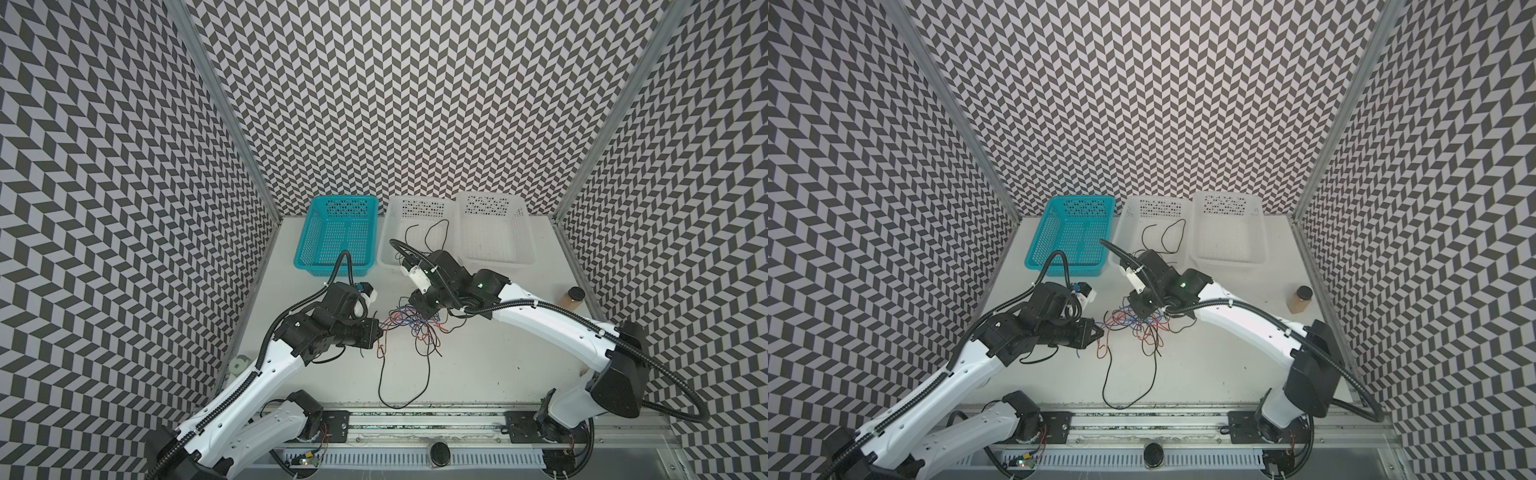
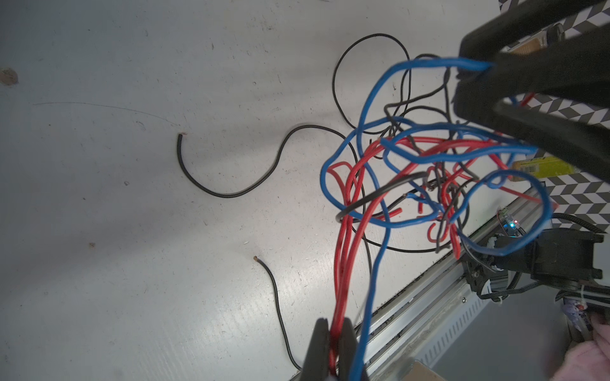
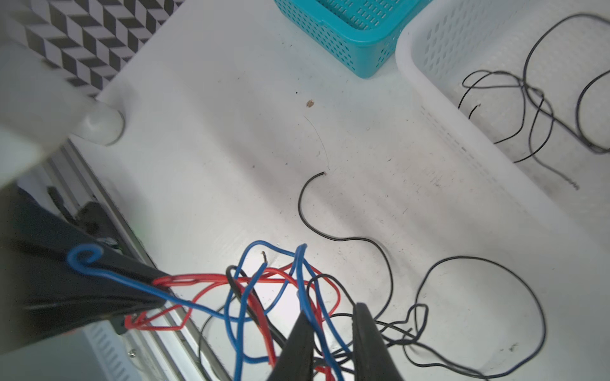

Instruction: Untangle the cables

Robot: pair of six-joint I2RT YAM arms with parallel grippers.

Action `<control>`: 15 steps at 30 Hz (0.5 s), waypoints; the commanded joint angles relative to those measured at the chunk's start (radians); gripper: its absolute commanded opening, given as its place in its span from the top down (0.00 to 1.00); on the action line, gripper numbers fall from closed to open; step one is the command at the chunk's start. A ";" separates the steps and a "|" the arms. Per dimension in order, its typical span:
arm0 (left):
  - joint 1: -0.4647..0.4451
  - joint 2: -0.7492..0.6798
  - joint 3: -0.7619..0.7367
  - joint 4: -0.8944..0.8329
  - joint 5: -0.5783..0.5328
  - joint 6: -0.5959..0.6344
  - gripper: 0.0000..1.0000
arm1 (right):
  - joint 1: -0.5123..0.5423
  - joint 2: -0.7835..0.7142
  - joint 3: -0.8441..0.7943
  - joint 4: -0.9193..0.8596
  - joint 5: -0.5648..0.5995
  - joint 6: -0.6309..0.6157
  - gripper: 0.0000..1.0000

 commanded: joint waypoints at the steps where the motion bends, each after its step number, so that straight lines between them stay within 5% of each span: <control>1: -0.004 -0.023 -0.006 0.026 0.004 0.017 1.00 | -0.015 0.013 0.028 -0.020 0.018 0.002 0.94; 15: -0.007 -0.008 -0.005 0.027 0.012 0.019 1.00 | -0.331 -0.294 -0.131 0.109 0.048 0.138 1.00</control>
